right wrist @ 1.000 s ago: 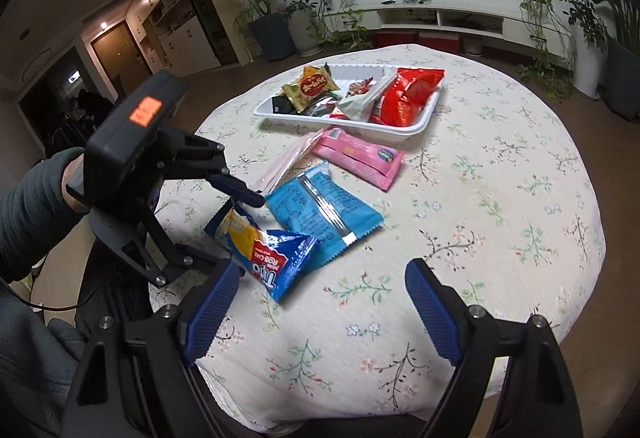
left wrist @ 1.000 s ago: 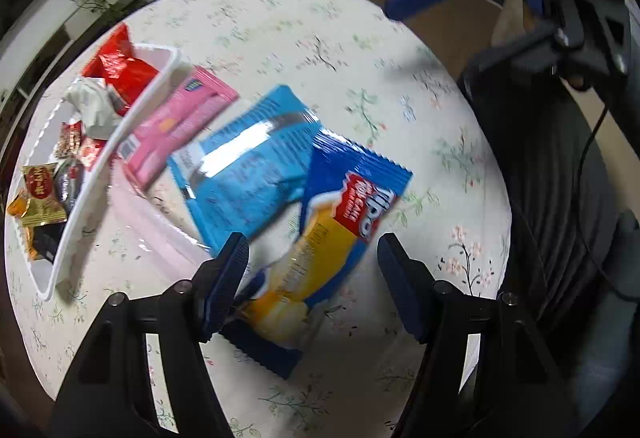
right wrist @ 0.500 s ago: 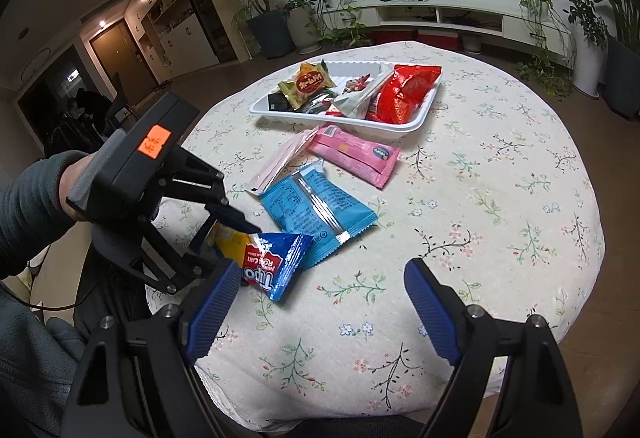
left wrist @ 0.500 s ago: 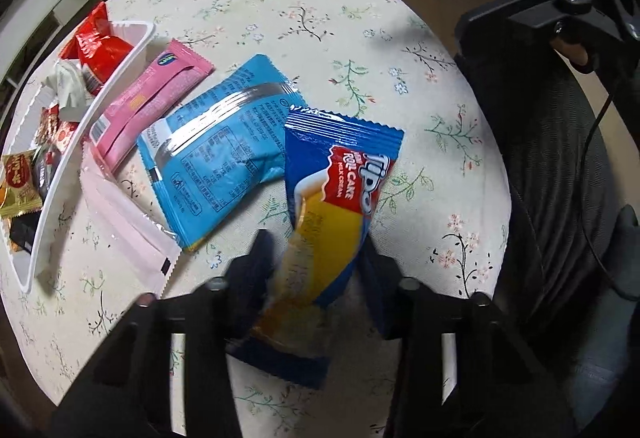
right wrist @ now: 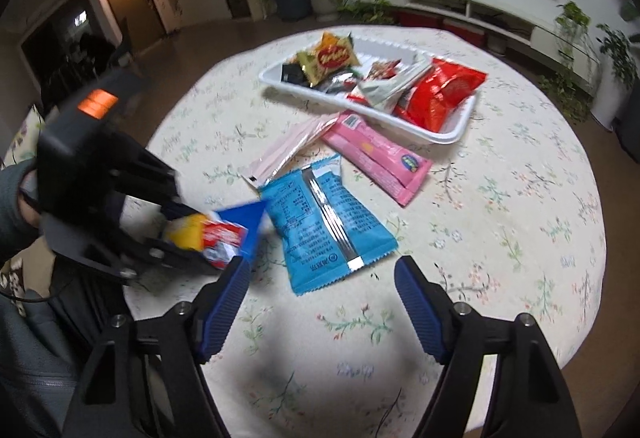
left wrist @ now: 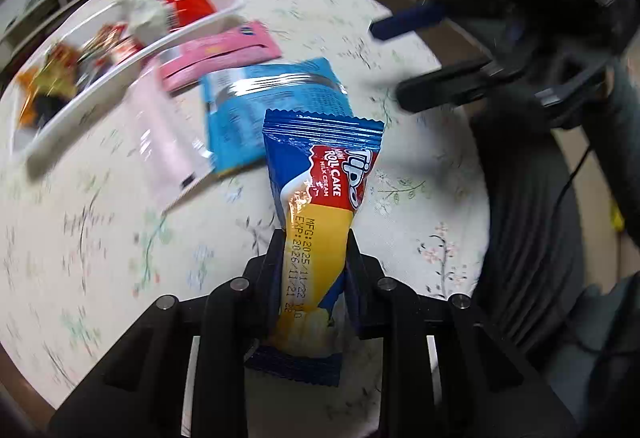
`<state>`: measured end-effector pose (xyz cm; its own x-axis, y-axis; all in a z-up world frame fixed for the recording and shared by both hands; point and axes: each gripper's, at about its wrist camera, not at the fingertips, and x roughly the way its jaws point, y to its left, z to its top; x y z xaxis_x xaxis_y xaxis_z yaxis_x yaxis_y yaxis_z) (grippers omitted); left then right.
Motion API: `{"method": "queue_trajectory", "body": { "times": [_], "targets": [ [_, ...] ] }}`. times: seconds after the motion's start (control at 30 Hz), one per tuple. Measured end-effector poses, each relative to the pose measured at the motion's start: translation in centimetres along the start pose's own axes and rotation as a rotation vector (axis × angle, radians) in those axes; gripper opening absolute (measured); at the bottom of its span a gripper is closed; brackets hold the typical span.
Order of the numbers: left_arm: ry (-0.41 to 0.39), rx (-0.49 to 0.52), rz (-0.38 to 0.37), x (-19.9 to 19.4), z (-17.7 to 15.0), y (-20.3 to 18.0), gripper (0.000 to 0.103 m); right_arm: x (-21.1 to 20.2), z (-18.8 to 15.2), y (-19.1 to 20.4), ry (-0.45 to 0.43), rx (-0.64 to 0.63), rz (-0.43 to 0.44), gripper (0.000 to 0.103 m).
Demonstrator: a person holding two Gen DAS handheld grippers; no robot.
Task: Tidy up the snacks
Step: 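Grasp and lift the Tipo cake with the left gripper while the right gripper grasps the blue packet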
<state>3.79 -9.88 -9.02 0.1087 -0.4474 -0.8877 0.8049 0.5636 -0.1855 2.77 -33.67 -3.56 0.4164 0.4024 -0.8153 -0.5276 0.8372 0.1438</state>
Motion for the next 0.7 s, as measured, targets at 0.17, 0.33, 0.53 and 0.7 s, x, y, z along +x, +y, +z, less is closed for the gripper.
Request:
{"method": "queue_trajectory", "body": {
  "times": [0.17,0.33,0.53,0.7],
  "targets": [
    [-0.116,-0.18,0.001,-3.4,-2.5,1.8,0.024,2.9,1.7,0.8,0.075,-0.079,-0.017,0.076],
    [-0.172,-0.294,0.019,-5.6,-4.7,3.4,0.024,5.4,3.4,1.6,0.135,-0.156,-0.027,0.075],
    [-0.201,-0.38,0.026,-6.3,-6.4,5.4,0.024,8.1,4.0,2.0,0.235,-0.213,-0.062,0.076],
    [-0.216,-0.397,0.018,-6.5,-6.6,5.9,0.024,8.7,4.0,2.2,0.261,-0.209,-0.052,0.063]
  ]
}}
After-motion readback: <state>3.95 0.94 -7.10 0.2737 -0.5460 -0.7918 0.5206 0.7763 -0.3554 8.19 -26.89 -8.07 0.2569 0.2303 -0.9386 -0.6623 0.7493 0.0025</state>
